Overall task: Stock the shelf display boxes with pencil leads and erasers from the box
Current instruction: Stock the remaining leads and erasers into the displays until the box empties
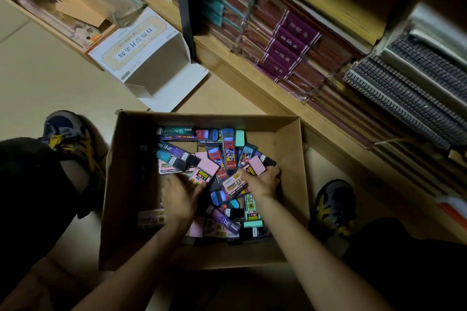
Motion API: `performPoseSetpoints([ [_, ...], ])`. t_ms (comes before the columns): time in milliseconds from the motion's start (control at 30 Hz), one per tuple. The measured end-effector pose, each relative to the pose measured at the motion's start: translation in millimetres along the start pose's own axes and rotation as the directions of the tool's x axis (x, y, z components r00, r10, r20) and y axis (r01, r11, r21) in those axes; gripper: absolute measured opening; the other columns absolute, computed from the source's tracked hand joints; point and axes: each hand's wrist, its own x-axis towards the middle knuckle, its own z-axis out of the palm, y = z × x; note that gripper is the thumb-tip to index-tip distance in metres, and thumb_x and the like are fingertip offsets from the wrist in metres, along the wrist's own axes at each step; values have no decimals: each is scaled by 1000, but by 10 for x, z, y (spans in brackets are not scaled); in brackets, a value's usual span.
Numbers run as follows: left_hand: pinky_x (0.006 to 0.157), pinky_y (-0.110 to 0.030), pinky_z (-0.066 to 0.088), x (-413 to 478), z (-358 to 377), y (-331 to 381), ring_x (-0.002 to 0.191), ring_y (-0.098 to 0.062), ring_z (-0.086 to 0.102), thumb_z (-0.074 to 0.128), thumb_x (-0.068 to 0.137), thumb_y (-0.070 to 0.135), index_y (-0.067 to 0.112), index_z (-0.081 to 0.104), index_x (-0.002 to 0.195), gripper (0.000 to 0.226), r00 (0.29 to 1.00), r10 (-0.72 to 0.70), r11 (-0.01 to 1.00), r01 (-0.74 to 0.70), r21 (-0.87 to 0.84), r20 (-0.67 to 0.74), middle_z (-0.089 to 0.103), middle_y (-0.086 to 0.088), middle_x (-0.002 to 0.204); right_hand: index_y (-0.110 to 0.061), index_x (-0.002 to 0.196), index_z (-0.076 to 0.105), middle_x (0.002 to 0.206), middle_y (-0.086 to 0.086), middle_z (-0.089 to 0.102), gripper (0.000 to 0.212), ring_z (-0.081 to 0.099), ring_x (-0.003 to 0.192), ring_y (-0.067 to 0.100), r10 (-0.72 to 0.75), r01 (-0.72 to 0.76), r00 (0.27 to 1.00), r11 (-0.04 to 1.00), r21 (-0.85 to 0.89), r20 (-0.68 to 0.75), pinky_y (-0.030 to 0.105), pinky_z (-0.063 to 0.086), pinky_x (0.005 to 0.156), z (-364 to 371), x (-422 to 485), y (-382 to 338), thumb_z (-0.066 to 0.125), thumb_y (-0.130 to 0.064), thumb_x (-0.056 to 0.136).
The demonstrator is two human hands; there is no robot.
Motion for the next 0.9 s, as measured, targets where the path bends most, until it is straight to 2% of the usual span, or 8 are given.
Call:
performPoseSetpoints([
  [100,89,-46,48,-48,64,15,104,-32,54,73,81,32,3,47,111,49,998,-48,991,54,-125,46,53,-18,113,-5,116,41,116,17,59,71,60,104,34,41,-46,995,997,58,94,47,50,92,-50,77,-11,87,-18,63],
  [233,86,-49,51,-80,103,7,99,-30,57,69,85,27,6,47,110,39,998,-18,983,28,-179,55,51,-16,113,-8,88,55,99,15,69,41,67,86,28,50,-60,985,997,58,164,41,55,82,-115,74,-5,86,-22,65],
  [300,85,-49,52,-81,110,-9,99,-29,60,68,85,26,10,47,111,36,996,-16,977,35,-209,90,55,-15,114,-3,94,59,99,15,70,38,68,83,27,63,-89,976,989,118,208,38,57,78,-138,69,-6,83,-16,68],
  [367,85,-46,52,-58,101,-30,95,-26,60,68,85,26,12,47,106,33,994,-10,983,30,-182,107,57,-14,111,3,105,60,102,17,69,38,67,75,22,75,-126,965,972,196,250,29,55,62,-182,54,-19,79,-8,73],
  [533,77,-30,43,-30,58,-90,83,-20,49,71,83,26,7,52,101,32,989,84,996,-84,-11,123,45,-13,110,-5,100,63,88,8,68,23,64,62,12,70,-170,964,907,386,258,15,47,43,-326,-2,-11,68,4,80],
  [667,81,-35,47,-92,58,-115,90,-21,52,73,80,27,6,51,111,43,977,116,991,-126,44,177,46,-9,112,-7,104,59,83,2,66,24,64,53,0,-28,-54,984,896,441,177,11,45,43,-340,-61,2,64,4,83],
  [767,86,-38,48,-95,69,-68,99,-26,54,75,79,24,5,49,113,47,976,92,993,-104,51,200,45,-11,116,-9,111,57,93,4,66,29,65,66,5,-96,33,987,905,425,128,15,49,52,-358,-104,2,63,2,85],
  [900,86,-39,50,-27,71,14,98,-23,50,80,74,23,5,48,108,50,972,23,997,-38,60,233,42,-12,116,-9,118,51,106,11,63,36,63,81,16,-181,142,980,929,341,85,32,53,71,-405,-162,31,62,2,86],
])
